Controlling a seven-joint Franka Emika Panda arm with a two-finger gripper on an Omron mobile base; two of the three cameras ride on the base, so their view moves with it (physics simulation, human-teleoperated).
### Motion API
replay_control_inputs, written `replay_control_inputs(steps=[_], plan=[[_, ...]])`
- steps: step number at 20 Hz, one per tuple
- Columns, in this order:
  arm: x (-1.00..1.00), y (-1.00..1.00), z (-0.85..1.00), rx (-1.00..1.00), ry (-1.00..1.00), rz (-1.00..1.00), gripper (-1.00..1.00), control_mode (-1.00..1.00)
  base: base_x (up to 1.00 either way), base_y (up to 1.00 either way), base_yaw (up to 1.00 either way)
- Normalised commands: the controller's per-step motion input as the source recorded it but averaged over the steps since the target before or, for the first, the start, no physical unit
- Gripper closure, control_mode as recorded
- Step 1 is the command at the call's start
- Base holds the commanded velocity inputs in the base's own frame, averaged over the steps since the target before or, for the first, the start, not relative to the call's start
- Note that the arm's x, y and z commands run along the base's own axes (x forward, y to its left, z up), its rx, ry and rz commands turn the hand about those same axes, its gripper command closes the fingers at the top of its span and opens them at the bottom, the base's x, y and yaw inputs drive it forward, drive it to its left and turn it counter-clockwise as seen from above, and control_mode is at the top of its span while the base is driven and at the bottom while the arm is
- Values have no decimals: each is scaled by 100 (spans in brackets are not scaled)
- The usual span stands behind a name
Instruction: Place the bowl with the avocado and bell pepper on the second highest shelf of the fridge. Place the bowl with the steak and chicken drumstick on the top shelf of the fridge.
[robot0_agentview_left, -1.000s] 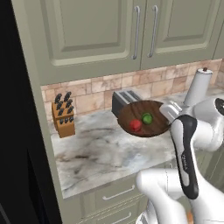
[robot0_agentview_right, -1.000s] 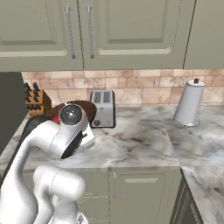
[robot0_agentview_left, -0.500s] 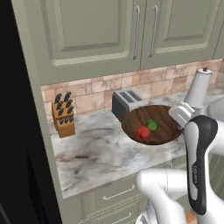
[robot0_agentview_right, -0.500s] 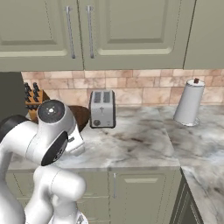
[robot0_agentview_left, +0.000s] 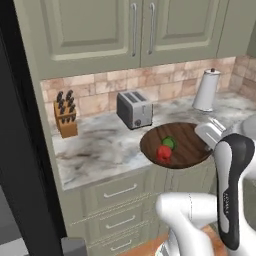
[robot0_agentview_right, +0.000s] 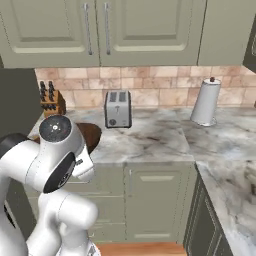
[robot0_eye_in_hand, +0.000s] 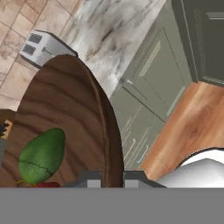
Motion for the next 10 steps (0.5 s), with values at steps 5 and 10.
replay_control_inputs(steps=[5, 10], plan=[[0, 0, 0, 0, 0, 0, 100, 100, -100, -28, 2], [0, 0, 0, 0, 0, 0, 100, 100, -100, 4, 12]])
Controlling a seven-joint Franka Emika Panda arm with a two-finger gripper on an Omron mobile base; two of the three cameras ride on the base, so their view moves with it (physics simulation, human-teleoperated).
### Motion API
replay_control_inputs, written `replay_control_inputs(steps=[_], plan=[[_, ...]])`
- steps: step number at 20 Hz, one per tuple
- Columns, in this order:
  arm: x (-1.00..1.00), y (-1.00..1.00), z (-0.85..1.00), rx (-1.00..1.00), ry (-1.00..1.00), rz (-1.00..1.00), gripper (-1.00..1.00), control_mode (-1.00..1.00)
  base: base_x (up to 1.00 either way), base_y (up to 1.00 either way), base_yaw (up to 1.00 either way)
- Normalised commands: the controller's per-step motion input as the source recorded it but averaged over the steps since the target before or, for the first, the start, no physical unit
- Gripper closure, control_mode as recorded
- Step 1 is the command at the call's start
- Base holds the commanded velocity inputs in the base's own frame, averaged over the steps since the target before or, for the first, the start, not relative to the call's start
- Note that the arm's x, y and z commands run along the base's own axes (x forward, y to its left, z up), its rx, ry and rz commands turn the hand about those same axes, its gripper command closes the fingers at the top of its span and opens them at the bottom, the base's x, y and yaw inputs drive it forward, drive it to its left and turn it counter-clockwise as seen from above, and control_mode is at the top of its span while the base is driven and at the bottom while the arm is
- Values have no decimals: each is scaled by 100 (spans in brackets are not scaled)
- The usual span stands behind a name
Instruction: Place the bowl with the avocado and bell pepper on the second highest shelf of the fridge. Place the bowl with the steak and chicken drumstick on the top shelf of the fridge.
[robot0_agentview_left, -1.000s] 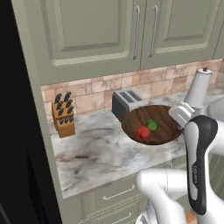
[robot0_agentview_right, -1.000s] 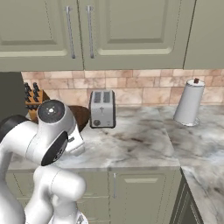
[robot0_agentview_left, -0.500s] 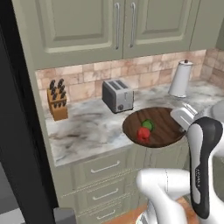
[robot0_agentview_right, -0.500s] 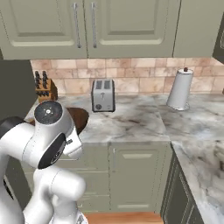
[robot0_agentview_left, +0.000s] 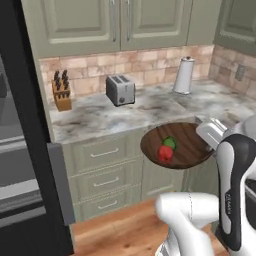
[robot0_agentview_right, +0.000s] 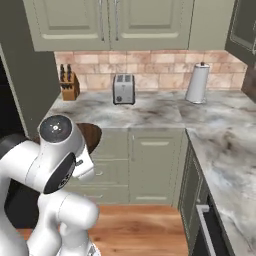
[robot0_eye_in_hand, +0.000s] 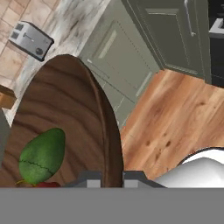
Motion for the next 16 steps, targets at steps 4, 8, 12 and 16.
replay_control_inputs(steps=[4, 8, 12, 16], plan=[[0, 0, 0, 0, 0, 0, 100, 100, -100, 54, 23], [0, 0, 0, 0, 0, 0, 100, 100, -90, 100, 29], [0, 0, 0, 0, 0, 0, 100, 100, -35, 100, 21], [0, 0, 0, 0, 0, 0, 100, 100, -17, 100, 9]])
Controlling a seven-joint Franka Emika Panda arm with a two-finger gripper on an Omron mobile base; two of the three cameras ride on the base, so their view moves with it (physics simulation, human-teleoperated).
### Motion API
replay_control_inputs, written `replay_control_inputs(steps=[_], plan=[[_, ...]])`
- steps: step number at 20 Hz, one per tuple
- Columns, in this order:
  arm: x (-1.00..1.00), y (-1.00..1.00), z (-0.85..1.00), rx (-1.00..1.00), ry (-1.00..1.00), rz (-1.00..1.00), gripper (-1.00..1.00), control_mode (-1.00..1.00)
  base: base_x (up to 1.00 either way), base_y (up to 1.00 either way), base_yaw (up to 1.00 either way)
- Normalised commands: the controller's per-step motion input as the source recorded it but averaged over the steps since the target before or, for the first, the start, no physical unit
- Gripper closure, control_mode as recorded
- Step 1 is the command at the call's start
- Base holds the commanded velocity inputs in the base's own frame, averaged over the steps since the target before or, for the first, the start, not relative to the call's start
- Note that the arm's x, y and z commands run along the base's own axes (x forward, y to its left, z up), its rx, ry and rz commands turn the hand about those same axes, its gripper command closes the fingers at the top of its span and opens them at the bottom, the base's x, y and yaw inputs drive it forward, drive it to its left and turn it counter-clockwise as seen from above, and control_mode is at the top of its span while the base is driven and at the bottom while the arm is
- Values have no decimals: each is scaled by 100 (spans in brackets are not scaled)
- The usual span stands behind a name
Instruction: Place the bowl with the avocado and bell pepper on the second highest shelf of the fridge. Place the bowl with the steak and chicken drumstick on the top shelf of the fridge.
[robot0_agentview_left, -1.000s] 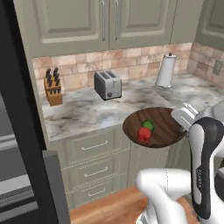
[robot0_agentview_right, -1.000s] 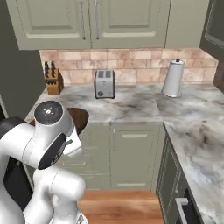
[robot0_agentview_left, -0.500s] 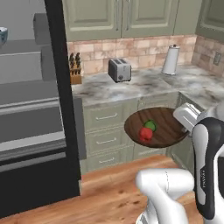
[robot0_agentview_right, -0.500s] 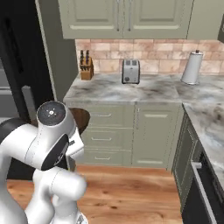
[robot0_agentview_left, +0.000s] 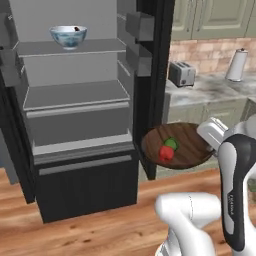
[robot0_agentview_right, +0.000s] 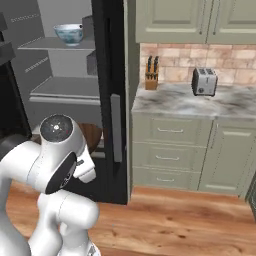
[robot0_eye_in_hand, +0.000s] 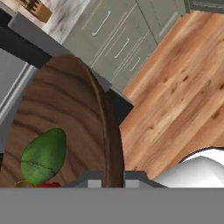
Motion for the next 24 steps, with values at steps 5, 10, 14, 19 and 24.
replay_control_inputs(steps=[5, 10, 14, 19, 24], plan=[[0, 0, 0, 0, 0, 0, 100, 100, 31, 100, -4], [0, 0, 0, 0, 0, 0, 100, 100, 76, 84, -8], [0, 0, 0, 0, 0, 0, 100, 100, 88, 27, -3], [0, 0, 0, 0, 0, 0, 100, 100, 71, -24, 0], [0, 0, 0, 0, 0, 0, 100, 100, 57, 10, 0]])
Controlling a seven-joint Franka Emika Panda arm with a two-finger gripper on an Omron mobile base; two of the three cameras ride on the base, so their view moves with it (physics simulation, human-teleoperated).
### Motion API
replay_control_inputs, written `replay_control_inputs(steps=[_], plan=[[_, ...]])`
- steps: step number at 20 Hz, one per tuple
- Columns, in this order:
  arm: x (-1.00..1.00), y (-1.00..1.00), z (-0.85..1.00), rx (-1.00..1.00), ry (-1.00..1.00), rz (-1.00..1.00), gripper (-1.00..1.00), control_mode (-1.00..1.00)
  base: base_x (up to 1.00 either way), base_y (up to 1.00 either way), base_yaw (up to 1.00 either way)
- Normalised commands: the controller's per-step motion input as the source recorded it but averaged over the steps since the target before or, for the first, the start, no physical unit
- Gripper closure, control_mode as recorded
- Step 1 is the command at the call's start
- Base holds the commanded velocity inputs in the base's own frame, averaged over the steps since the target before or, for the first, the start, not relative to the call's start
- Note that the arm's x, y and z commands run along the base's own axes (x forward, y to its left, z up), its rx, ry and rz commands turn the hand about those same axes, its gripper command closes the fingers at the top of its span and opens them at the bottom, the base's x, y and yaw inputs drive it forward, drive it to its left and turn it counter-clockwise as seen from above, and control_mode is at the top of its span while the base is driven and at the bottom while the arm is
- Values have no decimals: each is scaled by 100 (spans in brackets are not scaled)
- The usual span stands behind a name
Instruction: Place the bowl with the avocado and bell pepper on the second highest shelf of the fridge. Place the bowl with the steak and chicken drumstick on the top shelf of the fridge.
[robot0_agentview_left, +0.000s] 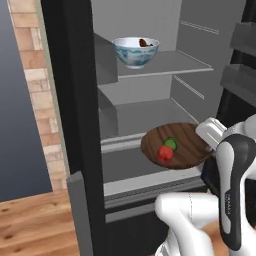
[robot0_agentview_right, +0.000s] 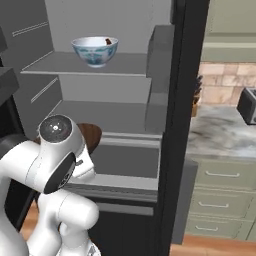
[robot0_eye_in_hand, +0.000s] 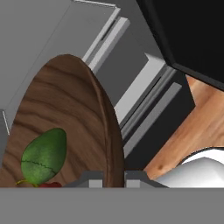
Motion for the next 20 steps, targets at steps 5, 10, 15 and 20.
replay_control_inputs(steps=[5, 10, 15, 20], plan=[[0, 0, 0, 0, 0, 0, 100, 100, 51, 46, -5], [51, 44, 0, 0, 0, -9, 100, -100, 24, 27, -3], [100, 39, -9, 2, 0, -23, 100, -100, 0, 0, 0], [96, -7, -35, 5, 1, -22, 100, -100, 0, 0, 0]])
